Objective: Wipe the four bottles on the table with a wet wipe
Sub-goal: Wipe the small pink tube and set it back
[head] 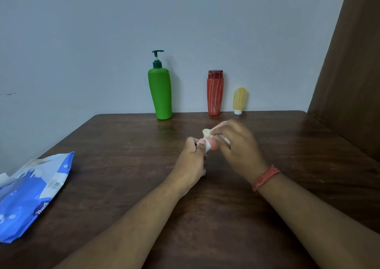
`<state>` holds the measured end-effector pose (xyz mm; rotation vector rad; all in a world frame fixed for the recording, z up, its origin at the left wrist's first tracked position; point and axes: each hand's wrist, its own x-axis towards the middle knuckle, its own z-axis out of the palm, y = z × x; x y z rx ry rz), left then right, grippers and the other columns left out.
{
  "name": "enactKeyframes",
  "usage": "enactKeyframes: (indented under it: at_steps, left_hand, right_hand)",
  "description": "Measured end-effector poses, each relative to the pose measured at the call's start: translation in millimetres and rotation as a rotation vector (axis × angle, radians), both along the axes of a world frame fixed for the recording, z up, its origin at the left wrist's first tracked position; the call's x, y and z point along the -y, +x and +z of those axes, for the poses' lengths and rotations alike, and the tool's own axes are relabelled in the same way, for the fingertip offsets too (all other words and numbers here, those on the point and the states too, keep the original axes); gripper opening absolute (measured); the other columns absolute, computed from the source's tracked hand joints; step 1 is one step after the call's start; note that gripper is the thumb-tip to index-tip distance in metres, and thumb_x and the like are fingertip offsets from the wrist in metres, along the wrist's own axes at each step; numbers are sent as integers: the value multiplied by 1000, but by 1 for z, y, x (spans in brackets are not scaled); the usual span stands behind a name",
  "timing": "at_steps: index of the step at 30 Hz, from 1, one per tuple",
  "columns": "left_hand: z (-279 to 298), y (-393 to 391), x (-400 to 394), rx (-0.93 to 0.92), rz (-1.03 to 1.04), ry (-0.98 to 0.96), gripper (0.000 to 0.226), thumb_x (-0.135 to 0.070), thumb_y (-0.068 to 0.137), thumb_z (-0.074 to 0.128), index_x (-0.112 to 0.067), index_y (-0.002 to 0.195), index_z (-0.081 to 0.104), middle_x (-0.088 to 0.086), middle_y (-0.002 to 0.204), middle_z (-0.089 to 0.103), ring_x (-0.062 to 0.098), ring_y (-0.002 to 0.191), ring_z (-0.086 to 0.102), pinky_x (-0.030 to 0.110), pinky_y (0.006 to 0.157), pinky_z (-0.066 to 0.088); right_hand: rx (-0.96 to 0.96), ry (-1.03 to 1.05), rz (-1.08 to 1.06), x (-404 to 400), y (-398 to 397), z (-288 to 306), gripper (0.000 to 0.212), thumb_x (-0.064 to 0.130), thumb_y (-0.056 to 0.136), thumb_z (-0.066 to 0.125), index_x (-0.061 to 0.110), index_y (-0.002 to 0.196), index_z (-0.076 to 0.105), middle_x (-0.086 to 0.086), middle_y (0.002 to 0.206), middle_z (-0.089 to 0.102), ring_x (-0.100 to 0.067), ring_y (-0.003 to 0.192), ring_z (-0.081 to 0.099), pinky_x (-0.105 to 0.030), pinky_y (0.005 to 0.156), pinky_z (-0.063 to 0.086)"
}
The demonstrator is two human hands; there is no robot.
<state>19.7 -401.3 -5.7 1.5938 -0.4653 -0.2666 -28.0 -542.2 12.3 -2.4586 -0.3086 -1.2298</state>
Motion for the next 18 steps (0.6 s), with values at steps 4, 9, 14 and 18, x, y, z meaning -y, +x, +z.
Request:
enactKeyframes:
  at_steps: [4, 9, 14, 18]
  left_hand:
    - [3, 0, -4, -69, 10, -69, 23, -32, 110, 34, -16, 95, 42, 2, 83, 44, 7, 53, 34, 23, 46, 31]
    - [6, -3, -3, -18, -48, -14, 17, -28, 110, 33, -15, 102, 41, 2, 83, 44, 3, 50, 34, 24, 49, 30]
    - [0, 3, -4, 145, 8, 70, 16, -39, 107, 36, -27, 98, 41, 2, 85, 47, 12, 62, 39, 36, 56, 36]
    - [-2, 10, -10, 407, 12, 305, 11, -33, 108, 35, -22, 108, 36, -2, 84, 48, 11, 68, 44, 29, 60, 36]
  right_hand:
    - [-21, -69, 19, -9, 7, -2, 12, 12, 88, 61, 8, 92, 72, -5, 91, 63, -17, 87, 55, -23, 78, 43]
    - [-26, 98, -233, 26, 7, -1, 14, 1, 88, 64, 8, 99, 69, -8, 99, 63, -23, 95, 58, -22, 82, 40]
    - [40, 56, -19, -3, 4, 1, 14, 11, 92, 57, 4, 94, 69, -7, 94, 63, -14, 89, 55, -10, 84, 38]
    - [3, -63, -38, 2, 9, 1, 13, 9, 91, 59, 6, 97, 70, -8, 94, 63, -23, 89, 58, -29, 81, 47]
